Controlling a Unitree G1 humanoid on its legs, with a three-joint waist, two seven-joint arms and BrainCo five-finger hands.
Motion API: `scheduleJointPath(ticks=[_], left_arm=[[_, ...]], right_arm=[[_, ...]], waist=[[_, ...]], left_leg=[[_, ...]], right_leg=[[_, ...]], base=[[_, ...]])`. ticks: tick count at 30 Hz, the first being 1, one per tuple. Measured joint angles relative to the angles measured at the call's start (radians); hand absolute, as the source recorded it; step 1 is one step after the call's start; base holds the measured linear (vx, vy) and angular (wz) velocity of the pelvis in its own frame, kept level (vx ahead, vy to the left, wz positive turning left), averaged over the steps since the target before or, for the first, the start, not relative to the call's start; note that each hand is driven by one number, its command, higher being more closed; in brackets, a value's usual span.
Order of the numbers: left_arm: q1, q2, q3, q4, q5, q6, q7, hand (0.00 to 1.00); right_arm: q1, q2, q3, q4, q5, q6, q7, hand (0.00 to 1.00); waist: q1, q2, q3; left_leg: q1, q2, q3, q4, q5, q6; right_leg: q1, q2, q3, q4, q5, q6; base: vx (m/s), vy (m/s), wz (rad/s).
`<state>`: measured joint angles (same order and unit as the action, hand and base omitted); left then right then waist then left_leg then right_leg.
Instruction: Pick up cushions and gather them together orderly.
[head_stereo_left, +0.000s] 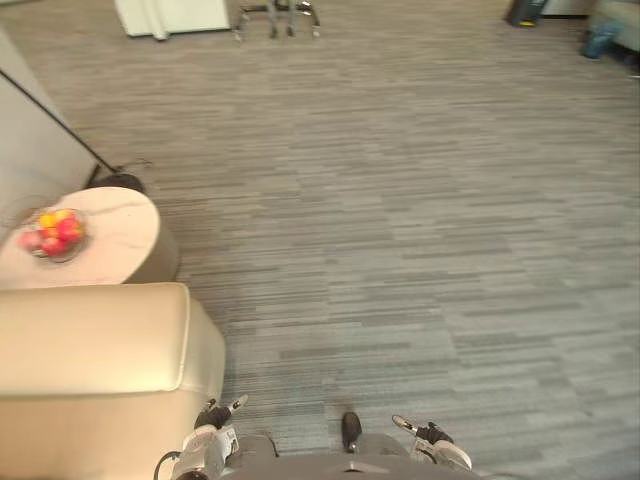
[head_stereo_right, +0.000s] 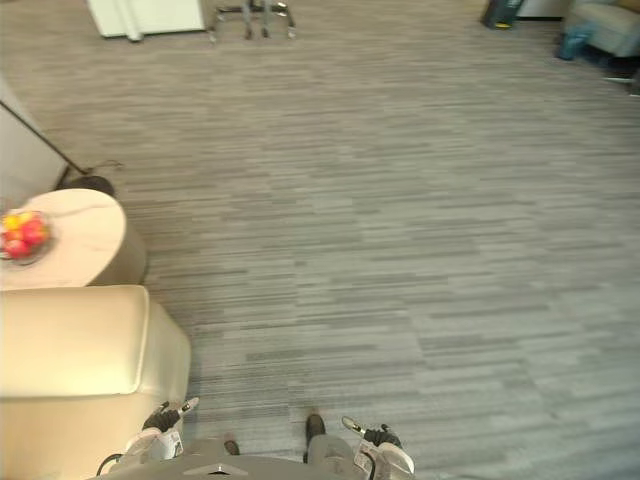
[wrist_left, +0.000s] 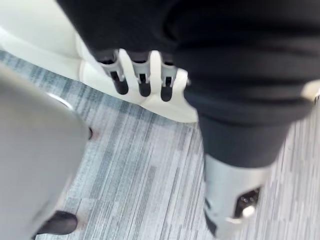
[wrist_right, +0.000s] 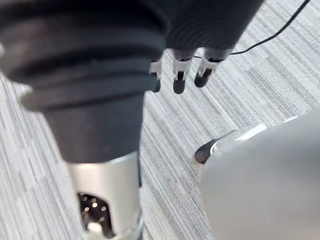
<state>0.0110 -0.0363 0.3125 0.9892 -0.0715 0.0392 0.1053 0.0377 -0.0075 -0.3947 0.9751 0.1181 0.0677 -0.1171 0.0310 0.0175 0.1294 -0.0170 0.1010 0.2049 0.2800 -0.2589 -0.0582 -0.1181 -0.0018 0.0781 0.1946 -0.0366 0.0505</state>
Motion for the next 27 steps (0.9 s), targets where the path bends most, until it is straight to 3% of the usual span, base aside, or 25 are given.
scheduleJointPath(ticks=[3, 4, 6, 7, 8, 9, 11, 13, 15, 16, 17, 19, 22, 27], left_arm=[[0.003, -0.004, -0.001, 0.006, 0.008, 0.000, -0.002, 0.00], [0.002, -0.005, -0.004, 0.011, 0.016, 0.001, -0.003, 0.00], [0.002, -0.008, -0.011, 0.015, 0.017, 0.003, -0.003, 0.00], [-0.001, -0.006, -0.010, 0.017, 0.017, 0.003, -0.004, 0.00], [-0.002, -0.001, -0.014, 0.022, 0.018, -0.001, -0.004, 0.00], [0.004, -0.013, -0.030, 0.025, 0.019, -0.003, -0.004, 0.00], [0.005, -0.012, -0.046, 0.038, 0.027, -0.002, -0.004, 0.00], [0.006, 0.012, -0.073, 0.047, 0.036, -0.001, -0.002, 0.00], [0.005, 0.030, -0.105, 0.046, 0.037, -0.001, -0.003, 0.00], [0.008, 0.046, -0.128, 0.047, 0.037, -0.001, -0.002, 0.00], [0.018, 0.057, -0.142, 0.047, 0.039, -0.001, -0.002, 0.00], [0.022, 0.064, -0.171, 0.048, 0.050, -0.001, -0.004, 0.00], [0.022, 0.062, -0.199, 0.054, 0.057, -0.002, -0.005, 0.00], [0.021, 0.073, -0.198, 0.053, 0.067, -0.001, -0.005, 0.00]], right_arm=[[0.008, 0.000, 0.002, -0.001, -0.002, 0.002, 0.004, 0.00], [0.012, -0.001, -0.002, 0.002, -0.003, 0.002, 0.005, 0.00], [0.012, -0.007, -0.004, 0.006, -0.003, 0.002, 0.005, 0.00], [0.009, -0.007, -0.010, 0.010, -0.004, 0.002, 0.005, 0.00], [-0.002, -0.008, -0.015, 0.023, -0.004, 0.001, 0.006, 0.00], [0.002, -0.029, -0.024, 0.026, -0.007, 0.003, 0.006, 0.00], [-0.023, -0.037, -0.019, 0.030, -0.006, 0.001, 0.006, 0.00], [-0.050, -0.018, -0.012, 0.034, -0.006, -0.002, 0.008, 0.00], [-0.070, -0.016, -0.010, 0.055, -0.006, -0.002, 0.008, 0.00], [-0.082, -0.011, -0.003, 0.072, -0.007, -0.001, 0.007, 0.00], [-0.080, -0.007, 0.004, 0.075, -0.007, -0.002, 0.007, 0.00], [-0.082, -0.016, 0.011, 0.086, -0.008, -0.005, 0.007, 0.00], [-0.087, -0.054, 0.027, 0.105, -0.008, -0.005, 0.006, 0.00], [-0.074, -0.061, 0.028, 0.110, -0.008, 0.001, 0.006, 0.00]], waist=[[0.000, 0.001, -0.014], [-0.001, -0.010, -0.026], [-0.001, 0.001, -0.028], [0.006, -0.004, -0.026], [0.011, -0.018, -0.028], [0.011, 0.025, -0.053], [0.018, 0.042, -0.060], [0.018, 0.034, -0.054], [0.019, 0.039, -0.039], [0.018, 0.023, -0.030], [0.018, 0.015, -0.026], [0.007, 0.009, -0.025], [-0.002, 0.032, -0.007], [-0.018, 0.022, 0.014]], left_leg=[[0.041, -0.009, 0.083, -0.029, 0.005, 0.010], [0.058, -0.022, 0.100, -0.028, 0.006, 0.011], [0.050, -0.029, 0.119, 0.021, 0.013, 0.006], [0.004, -0.045, 0.118, 0.135, 0.043, 0.025], [-0.002, -0.059, 0.092, 0.109, 0.007, 0.044], [0.040, -0.064, 0.063, -0.090, 0.085, 0.057], [0.073, -0.069, 0.115, -0.126, 0.068, 0.054], [0.077, -0.062, 0.185, -0.127, 0.068, 0.054], [0.103, -0.050, 0.238, -0.147, 0.066, 0.057], [0.124, -0.050, 0.274, -0.152, 0.066, 0.057], [0.135, -0.051, 0.290, -0.151, 0.066, 0.057], [0.143, -0.057, 0.284, -0.142, 0.065, 0.056], [0.141, -0.055, 0.285, -0.140, 0.064, 0.056], [0.149, -0.038, 0.290, -0.123, 0.056, 0.042]], right_leg=[[0.001, 0.002, 0.056, -0.025, 0.006, 0.009], [0.000, 0.003, 0.083, -0.042, 0.016, 0.020], [0.004, 0.001, 0.113, -0.059, 0.040, 0.001], [0.011, -0.035, 0.147, -0.070, 0.062, -0.010], [0.013, -0.052, 0.167, -0.081, 0.070, -0.012], [0.018, -0.035, 0.174, -0.115, 0.091, -0.012], [0.012, -0.029, 0.185, -0.149, 0.112, 0.015], [-0.001, -0.031, 0.069, -0.179, 0.160, -0.015], [-0.005, -0.035, -0.142, -0.166, 0.140, -0.054], [0.006, -0.048, -0.329, -0.144, 0.107, -0.076], [0.018, -0.052, -0.429, -0.141, 0.097, -0.088], [0.026, -0.038, -0.438, -0.149, 0.113, -0.069], [0.034, -0.018, -0.388, -0.209, 0.144, -0.068], [0.046, 0.013, -0.340, -0.283, 0.160, -0.070]], base=[[0.20, 0.151, -0.77], [0.29, 0.179, -0.94], [0.21, 0.129, -0.84], [0.16, 0.117, -0.79], [0.16, 0.117, -1.03], [0.08, 0.070, -0.90], [0.07, 0.106, -1.31], [0.01, 0.066, -1.19], [0.00, -0.003, -0.78], [0.00, -0.096, -0.73], [0.00, -0.130, -0.73], [0.00, -0.135, -0.52], [-0.02, -0.049, -0.43], [-0.07, -0.009, -0.43]])
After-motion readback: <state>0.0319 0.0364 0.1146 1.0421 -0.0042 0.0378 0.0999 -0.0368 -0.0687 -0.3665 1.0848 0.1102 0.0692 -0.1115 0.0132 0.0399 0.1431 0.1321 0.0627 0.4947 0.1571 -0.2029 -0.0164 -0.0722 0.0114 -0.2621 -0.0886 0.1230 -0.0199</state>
